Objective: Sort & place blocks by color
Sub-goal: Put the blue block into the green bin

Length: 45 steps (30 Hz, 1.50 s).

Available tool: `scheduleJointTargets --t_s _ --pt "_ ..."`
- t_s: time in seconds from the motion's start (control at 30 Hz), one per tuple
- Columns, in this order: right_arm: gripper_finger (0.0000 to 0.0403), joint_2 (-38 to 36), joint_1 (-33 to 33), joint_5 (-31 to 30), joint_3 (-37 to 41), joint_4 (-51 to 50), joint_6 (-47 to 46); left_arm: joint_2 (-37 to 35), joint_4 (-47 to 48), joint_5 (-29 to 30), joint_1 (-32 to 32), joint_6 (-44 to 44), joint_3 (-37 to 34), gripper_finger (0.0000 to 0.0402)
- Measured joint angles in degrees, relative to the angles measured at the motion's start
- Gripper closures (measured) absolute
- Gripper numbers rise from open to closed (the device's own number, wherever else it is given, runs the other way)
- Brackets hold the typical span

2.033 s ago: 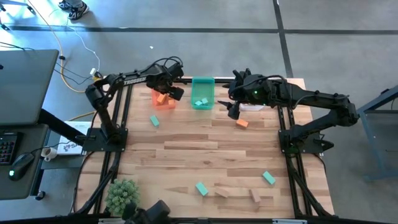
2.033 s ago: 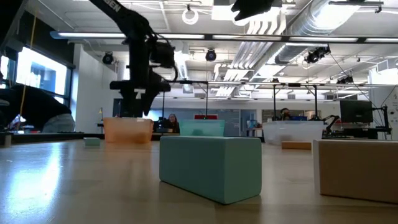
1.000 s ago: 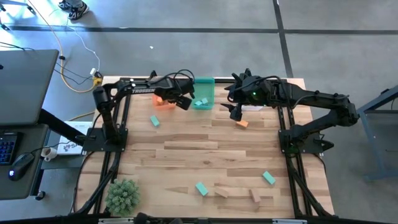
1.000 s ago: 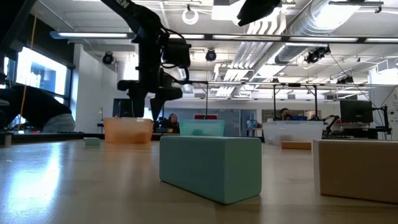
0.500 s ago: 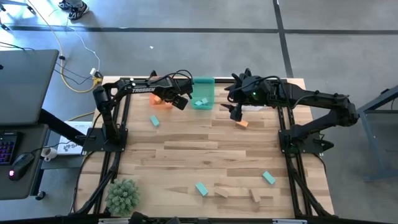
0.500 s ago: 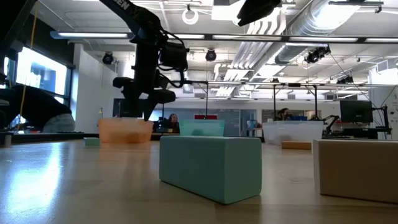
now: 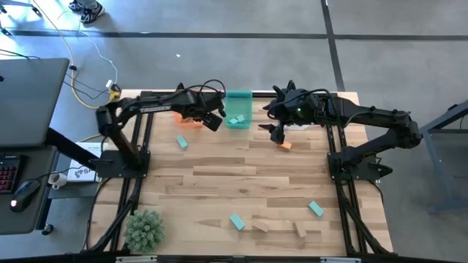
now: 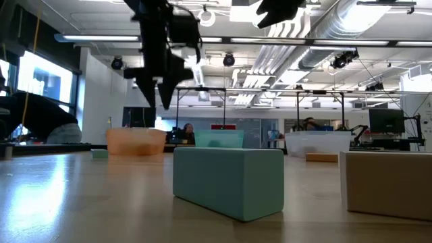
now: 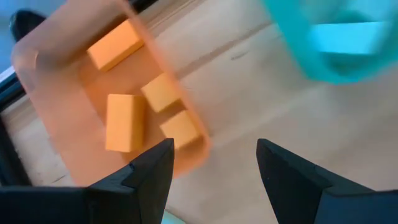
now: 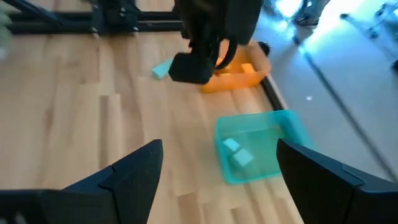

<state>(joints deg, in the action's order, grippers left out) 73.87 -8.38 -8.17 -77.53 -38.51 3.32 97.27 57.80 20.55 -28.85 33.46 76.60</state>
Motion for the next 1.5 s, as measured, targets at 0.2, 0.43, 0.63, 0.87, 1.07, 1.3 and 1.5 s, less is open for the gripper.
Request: scheduleJointTargets --t_s 0.2,0.43,0.63,0.87,1.07,1.3,1.5 --pt "0.0101 0.0 2.1 4.4 0.0 2.1 -8.4 -8.7 0.0 -0.8 6.0 -1.1 0.0 0.0188" --pt "0.0101 0.5 8.4 3.8 0.0 14.4 -15.3 -17.1 0.1 -2.3 14.4 -0.8 0.0 0.0188" --pt "0.0101 3.3 15.1 -2.6 -0.1 22.6 -18.1 -20.6 0.8 -2.4 21.8 0.2 0.0 0.0188" --pt "0.0101 8.5 22.1 -6.8 -2.9 25.6 -21.1 -22.0 2.1 -2.0 29.1 1.5 0.0 0.0188" --pt "0.0101 15.5 27.0 -11.5 -11.2 18.2 -24.3 -22.8 5.3 -0.6 33.1 3.6 0.0 0.0188" --pt "0.0101 25.0 29.8 -10.9 -21.0 2.3 -36.4 -23.0 7.1 0.9 35.8 5.6 0.0 0.0188" --pt "0.0101 32.5 31.8 -9.3 -28.1 -9.9 -47.5 -23.1 7.2 0.9 36.9 6.4 0.0 0.0188"
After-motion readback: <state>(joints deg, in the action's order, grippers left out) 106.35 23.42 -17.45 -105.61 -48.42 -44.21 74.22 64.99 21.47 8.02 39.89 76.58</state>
